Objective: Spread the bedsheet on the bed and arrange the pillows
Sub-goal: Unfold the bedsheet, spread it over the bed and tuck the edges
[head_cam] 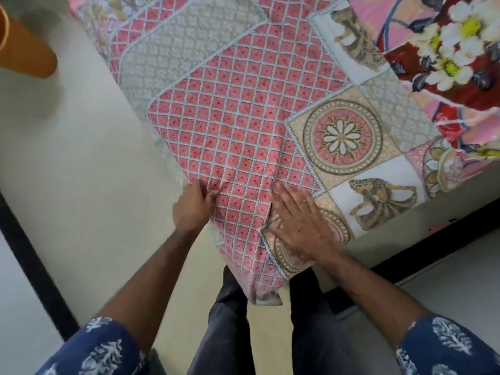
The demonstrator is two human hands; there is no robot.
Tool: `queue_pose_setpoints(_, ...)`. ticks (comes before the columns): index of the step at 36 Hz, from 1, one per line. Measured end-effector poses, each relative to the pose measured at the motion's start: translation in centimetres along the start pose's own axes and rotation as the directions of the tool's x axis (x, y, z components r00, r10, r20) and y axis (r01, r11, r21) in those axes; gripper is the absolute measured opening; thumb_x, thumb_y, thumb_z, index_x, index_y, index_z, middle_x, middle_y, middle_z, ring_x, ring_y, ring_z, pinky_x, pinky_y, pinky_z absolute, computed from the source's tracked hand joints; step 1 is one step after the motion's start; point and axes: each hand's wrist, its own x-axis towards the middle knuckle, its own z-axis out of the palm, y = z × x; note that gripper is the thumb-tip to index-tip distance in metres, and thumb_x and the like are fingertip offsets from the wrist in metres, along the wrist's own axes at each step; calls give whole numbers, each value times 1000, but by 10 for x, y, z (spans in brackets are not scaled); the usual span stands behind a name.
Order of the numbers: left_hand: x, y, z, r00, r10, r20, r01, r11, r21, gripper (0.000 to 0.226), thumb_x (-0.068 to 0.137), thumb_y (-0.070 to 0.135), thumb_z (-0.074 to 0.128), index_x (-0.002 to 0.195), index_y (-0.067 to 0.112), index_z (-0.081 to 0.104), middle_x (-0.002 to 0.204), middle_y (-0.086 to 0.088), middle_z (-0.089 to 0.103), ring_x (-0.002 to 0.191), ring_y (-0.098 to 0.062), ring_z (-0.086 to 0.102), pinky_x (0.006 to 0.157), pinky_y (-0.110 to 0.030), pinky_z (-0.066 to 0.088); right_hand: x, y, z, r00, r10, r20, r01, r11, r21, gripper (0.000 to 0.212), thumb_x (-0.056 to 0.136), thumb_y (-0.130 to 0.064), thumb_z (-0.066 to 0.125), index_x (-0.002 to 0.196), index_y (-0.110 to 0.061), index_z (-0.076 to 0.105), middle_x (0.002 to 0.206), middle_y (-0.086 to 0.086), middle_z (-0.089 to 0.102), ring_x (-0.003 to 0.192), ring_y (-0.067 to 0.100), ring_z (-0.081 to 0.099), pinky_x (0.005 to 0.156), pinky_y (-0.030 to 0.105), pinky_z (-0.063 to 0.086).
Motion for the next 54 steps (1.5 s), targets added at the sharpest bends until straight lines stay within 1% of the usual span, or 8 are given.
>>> queue_pose_setpoints(9, -10, 17, -6, 948, 290, -131, -267, 949, 167, 59, 94, 42, 60, 140, 12, 39, 145, -12, 42, 127, -35, 45, 103, -57, 43, 27, 111, -80, 775, 633, -4, -619, 760, 197, 103, 90, -63, 60, 160, -12, 4, 168, 15, -3, 155, 35, -2, 123, 56, 0)
queue_pose_setpoints(12, -2, 24, -5, 981, 80, -176, -76, 997, 29, 67, 91, 51, 64, 141, 15, 37, 140, -12, 42, 123, -35, 48, 100, -58, 44, 59, 155, -109, 699, 715, -20, -671, 666, 327, 101, 85, -51, 72, 158, -10, 14, 164, 18, 16, 151, 38, 15, 121, 57, 16)
queue_pose_setpoints(18, 1, 30, 9, 939, -289, -189, 259, 951, -170, 65, 88, 57, 65, 123, 7, 41, 121, -16, 48, 105, -37, 56, 87, -54, 46, 123, 221, -144, 709, 705, 31, -655, 641, 400, 86, 72, -62, 80, 132, -14, 43, 145, 13, 39, 135, 36, 36, 108, 55, 32)
queue_pose_setpoints(26, -23, 80, 63, 990, 59, -128, -41, 989, 139, 71, 100, 61, 29, 155, 17, 19, 168, -8, 9, 154, -32, 7, 122, -60, 12, 112, 268, -140, 775, 630, -44, -563, 720, 405, 88, 61, -74, 79, 119, -17, 44, 127, 9, 52, 118, 32, 52, 96, 50, 46)
queue_pose_setpoints(31, -33, 117, 97, 997, 69, -30, -63, 985, 161, 82, 98, 68, 17, 161, 19, -5, 167, -6, -22, 152, -26, -25, 121, -60, -9, 86, 292, -136, 776, 629, -43, -549, 707, 446, 78, 67, -61, 82, 121, -16, 49, 130, 10, 50, 120, 31, 48, 99, 44, 40)
queue_pose_setpoints(43, -31, 117, 104, 997, 71, 37, -76, 979, 187, 93, 92, 75, 20, 159, 19, -13, 164, -9, -28, 151, -31, -27, 118, -67, -9, 70, 320, -146, 862, 468, 197, -466, 573, 674, 24, 90, -40, 73, 99, -18, 71, 80, -2, 67, 67, 12, 61, 58, 22, 46)
queue_pose_setpoints(49, -32, 121, 100, 979, 199, 52, -206, 937, 281, 92, 89, 77, 17, 161, 25, -7, 168, -9, -17, 153, -38, -15, 115, -72, -8, 67, 342, -137, 825, 564, 32, -486, 681, 548, 58, 89, -53, 69, 58, -17, 36, 53, 1, 37, 53, 20, 41, 55, 32, 31)
queue_pose_setpoints(54, -35, 117, 107, 940, 322, 113, -341, 867, 363, 89, 93, 75, 14, 161, 20, 1, 169, -11, -9, 155, -37, -5, 115, -75, 1, 58, 338, -144, 857, 505, 103, -470, 684, 557, 54, 89, -63, 62, 75, -10, 60, 73, 15, 67, 63, 29, 63, 62, 35, 49)
